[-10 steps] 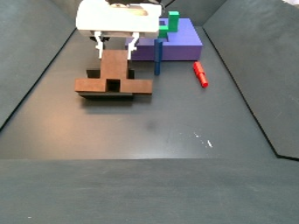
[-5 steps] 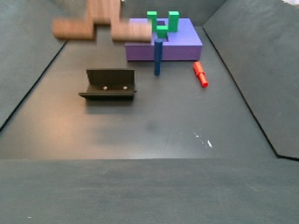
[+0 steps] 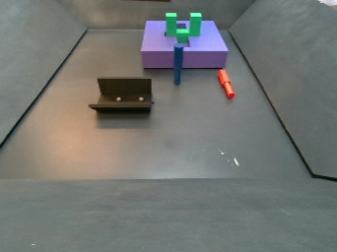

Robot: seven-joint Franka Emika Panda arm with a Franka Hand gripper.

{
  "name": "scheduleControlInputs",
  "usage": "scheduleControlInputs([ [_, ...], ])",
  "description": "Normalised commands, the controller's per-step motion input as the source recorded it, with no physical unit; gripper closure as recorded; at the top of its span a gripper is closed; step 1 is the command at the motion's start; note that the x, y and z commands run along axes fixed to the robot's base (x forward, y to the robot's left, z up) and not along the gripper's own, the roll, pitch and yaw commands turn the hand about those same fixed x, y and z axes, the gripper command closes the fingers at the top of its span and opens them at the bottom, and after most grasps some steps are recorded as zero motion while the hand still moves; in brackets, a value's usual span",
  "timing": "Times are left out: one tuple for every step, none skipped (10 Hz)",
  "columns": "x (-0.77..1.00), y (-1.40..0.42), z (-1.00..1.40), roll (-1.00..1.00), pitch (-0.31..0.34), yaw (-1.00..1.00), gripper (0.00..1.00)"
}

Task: Pick up the brown object. Move up. Place the brown object on the fixture. Regrasp the brown object. Move to above the board. Insert the brown object.
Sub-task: Move to above the board.

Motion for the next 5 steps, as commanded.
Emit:
scheduleControlInputs([
  [-0.90,-1.40,0.29,-1.00,0.170,0.02,1.00],
  [-0.91,-1.40,0.28,-1.00,0.169,0.02,1.00],
  [-0.97,-1.40,0.31,-1.00,0.151,0.04,1.00],
  [-0.97,-1.40,0.28,-1.00,0.152,0.05,1.00],
  [-0.96,-1.40,0.29,-1.00,0.143,0.06,1.00],
])
